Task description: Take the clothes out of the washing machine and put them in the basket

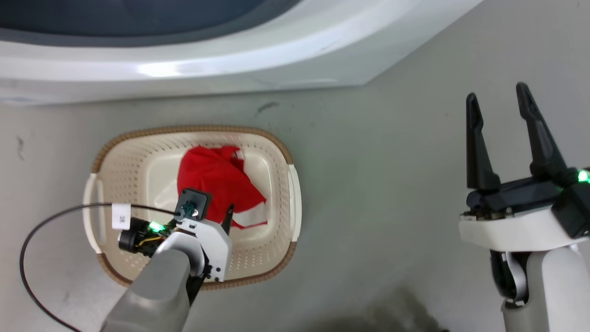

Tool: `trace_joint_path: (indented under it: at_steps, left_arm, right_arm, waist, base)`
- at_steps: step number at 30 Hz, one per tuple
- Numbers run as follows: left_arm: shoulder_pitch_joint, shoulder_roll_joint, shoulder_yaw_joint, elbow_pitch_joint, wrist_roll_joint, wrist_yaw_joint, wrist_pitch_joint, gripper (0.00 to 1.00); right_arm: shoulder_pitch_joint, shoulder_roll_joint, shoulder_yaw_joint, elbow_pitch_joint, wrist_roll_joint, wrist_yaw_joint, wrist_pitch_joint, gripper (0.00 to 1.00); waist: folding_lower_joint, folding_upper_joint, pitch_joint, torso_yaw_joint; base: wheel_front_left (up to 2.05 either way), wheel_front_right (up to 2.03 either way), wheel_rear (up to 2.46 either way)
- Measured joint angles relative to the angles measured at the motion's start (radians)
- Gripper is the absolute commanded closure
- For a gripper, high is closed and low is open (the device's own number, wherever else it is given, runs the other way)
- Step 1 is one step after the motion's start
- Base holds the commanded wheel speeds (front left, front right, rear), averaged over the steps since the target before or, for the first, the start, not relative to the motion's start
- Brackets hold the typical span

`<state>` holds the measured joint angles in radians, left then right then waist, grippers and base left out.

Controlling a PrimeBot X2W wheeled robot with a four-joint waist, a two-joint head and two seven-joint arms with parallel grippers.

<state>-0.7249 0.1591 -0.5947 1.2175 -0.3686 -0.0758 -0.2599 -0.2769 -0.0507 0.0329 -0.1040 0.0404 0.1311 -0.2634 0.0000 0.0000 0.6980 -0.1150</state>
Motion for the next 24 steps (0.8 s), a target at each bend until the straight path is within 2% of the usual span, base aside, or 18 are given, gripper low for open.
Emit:
trace_joint_path:
  at_steps: [13, 24]
  left_arm:
    - [0.283, 0.017, 0.169, -0.382, 0.021, 0.063, -0.002, 0.0]
    - [0.482, -0.036, 0.38, -0.711, 0.114, 0.08, -0.002, 0.0]
  right_arm:
    - [0.109, 0.0, 0.02, 0.037, -0.012, 0.0, 0.0, 0.0]
    - [0.182, 0.0, 0.033, 0.059, -0.014, 0.0, 0.0, 0.0]
  waist:
    - [-0.0001, 0.0, -0.226, 0.035]
    - [-0.0002, 0.0, -0.388, 0.058]
  base:
    - [0.0, 0.0, 0.0]
    - [0.0, 0.0, 0.0]
